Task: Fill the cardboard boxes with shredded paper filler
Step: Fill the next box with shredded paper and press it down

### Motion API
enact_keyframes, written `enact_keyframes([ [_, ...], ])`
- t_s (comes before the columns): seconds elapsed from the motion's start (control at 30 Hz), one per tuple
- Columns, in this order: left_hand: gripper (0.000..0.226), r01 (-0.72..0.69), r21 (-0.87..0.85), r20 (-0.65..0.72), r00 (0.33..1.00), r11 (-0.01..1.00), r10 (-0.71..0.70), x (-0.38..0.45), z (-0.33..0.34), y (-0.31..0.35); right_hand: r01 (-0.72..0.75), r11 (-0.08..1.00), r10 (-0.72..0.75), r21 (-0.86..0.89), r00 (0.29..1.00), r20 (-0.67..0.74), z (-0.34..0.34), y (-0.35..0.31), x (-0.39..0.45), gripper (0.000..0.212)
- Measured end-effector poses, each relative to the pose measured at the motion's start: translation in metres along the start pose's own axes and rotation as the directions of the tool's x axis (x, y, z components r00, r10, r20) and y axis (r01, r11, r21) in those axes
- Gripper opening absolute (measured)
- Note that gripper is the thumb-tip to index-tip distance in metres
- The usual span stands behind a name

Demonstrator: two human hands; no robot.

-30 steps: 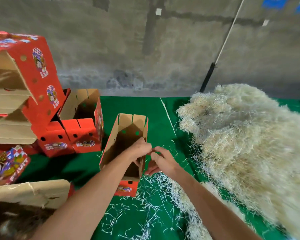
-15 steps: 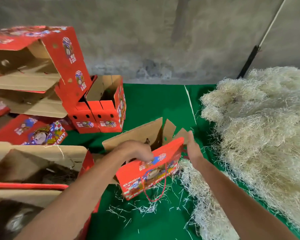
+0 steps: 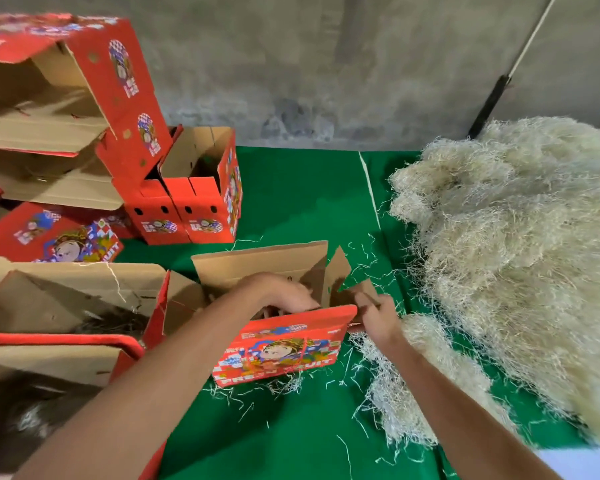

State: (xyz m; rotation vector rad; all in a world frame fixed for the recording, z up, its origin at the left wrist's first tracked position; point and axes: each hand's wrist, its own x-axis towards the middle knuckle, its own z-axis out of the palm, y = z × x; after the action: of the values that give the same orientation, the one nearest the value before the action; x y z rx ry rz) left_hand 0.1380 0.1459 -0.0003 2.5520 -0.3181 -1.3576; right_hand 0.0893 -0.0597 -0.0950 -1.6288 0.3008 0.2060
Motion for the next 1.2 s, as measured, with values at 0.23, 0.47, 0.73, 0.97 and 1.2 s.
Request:
enact_keyframes([
  [0.23,0.048,0.010,-0.004,0.260,0.965,1.000,-0.009,0.024,0.022,0.033,0.180,0.984,-0.180,-0.015,0.967,-0.178,-0.007,0.019,-0.056,0.057],
  [0.47,0.033,-0.378,-0.053,-0.437,0.841,0.924,0.319,0.020,0.022,0.065,0.132,0.986,-0.157,-0.102,0.935,-0.316,-0.048,0.035,-0.051,0.048],
  [0.73,0.031,-0.564,0.069,-0.709,0.552,0.823,0.438,0.027,0.028,0.150,-0.114,0.559,-0.214,-0.821,0.937,-0.276,-0.119,0.075,-0.010,0.068],
  [0.97,0.016,-0.434,0.087,-0.656,0.652,0.897,0.379,0.068,0.037,0.174,-0.085,0.482,0.109,-0.872,0.993,-0.037,-0.146,0.096,0.025,0.114],
  [1.2,0.015,-0.546,-0.170,-0.691,0.659,0.820,0.296,0.067,0.032,0.161,-0.033,0.463,0.135,-0.886,0.990,0.034,-0.154,0.095,0.045,0.053],
])
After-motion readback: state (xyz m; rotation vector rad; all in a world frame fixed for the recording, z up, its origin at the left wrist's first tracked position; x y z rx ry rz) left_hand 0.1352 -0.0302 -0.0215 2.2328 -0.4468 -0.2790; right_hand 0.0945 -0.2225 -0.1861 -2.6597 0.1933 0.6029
